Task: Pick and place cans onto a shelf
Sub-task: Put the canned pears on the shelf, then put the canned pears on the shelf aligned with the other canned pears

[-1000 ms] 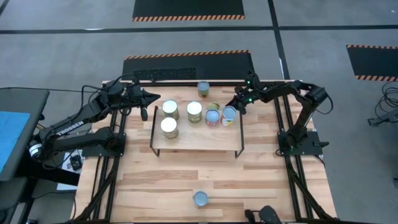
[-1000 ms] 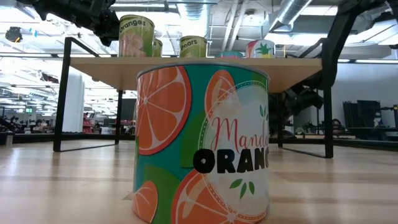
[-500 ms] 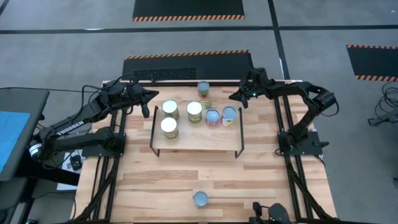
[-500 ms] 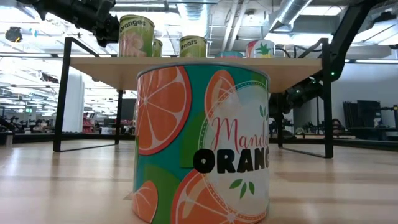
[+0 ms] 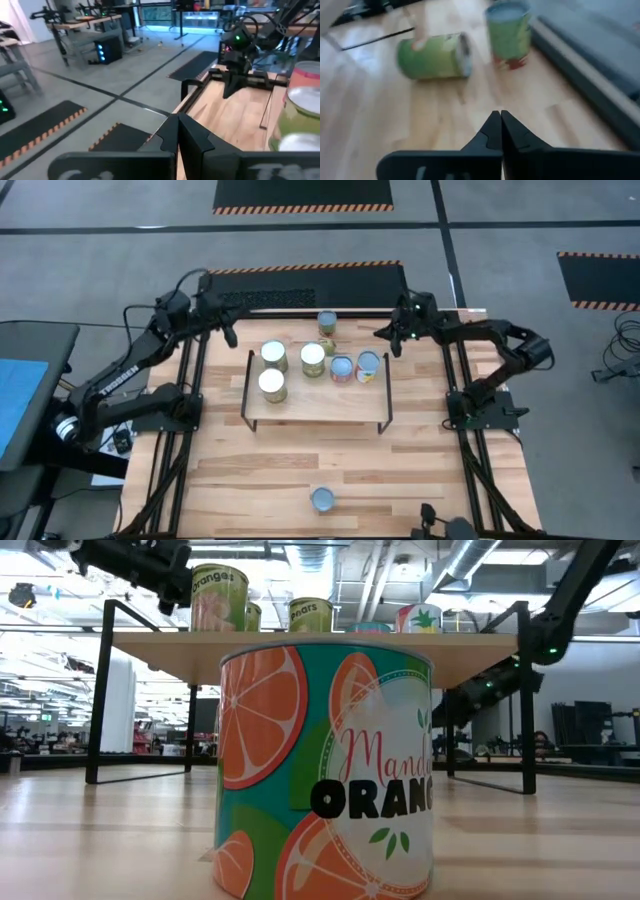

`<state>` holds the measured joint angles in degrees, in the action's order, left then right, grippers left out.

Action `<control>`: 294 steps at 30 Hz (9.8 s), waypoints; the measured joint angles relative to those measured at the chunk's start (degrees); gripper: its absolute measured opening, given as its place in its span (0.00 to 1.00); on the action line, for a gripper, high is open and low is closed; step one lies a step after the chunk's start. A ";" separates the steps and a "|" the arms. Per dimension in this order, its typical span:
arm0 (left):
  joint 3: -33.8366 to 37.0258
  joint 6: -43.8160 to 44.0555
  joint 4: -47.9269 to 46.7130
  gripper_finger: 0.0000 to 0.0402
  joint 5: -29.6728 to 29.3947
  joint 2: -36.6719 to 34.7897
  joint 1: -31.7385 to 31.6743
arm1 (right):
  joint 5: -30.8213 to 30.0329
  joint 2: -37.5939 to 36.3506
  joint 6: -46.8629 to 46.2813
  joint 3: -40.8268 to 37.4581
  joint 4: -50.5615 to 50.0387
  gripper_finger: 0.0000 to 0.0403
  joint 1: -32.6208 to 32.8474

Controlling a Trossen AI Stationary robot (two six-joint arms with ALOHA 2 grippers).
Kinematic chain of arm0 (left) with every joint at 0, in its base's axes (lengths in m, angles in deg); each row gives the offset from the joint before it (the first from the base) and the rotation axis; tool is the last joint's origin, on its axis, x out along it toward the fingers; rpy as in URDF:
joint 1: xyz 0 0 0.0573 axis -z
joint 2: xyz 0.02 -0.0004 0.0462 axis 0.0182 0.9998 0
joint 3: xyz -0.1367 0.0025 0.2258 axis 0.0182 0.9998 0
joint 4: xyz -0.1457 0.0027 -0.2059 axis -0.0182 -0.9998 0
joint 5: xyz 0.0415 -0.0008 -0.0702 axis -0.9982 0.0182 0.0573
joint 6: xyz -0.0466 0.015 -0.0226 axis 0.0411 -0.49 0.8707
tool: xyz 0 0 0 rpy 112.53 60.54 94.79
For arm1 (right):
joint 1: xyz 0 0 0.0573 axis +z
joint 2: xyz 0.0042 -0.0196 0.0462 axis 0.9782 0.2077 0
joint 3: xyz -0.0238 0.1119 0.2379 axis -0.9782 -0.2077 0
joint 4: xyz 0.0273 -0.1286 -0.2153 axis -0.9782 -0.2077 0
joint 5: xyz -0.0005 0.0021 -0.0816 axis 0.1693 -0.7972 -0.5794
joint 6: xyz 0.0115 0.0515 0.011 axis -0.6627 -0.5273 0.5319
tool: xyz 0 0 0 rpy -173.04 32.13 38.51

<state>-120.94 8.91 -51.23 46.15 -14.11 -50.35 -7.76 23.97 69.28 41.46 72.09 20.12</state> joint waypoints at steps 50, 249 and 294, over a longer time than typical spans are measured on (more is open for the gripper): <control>-3.97 -1.79 21.95 0.00 9.95 31.41 -7.30 | 17.40 6.04 -6.91 16.64 -4.56 0.03 -7.38; -4.02 -7.92 15.45 0.00 9.77 31.36 -3.47 | -69.87 15.54 21.46 75.20 -93.39 0.02 71.67; -4.02 -9.51 15.70 0.00 11.24 31.28 -3.49 | -59.24 -5.02 -1.55 32.47 -44.42 0.01 69.03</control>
<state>-124.95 -0.60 -35.53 57.39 17.16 -53.84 -67.00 18.95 67.73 73.93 27.68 89.15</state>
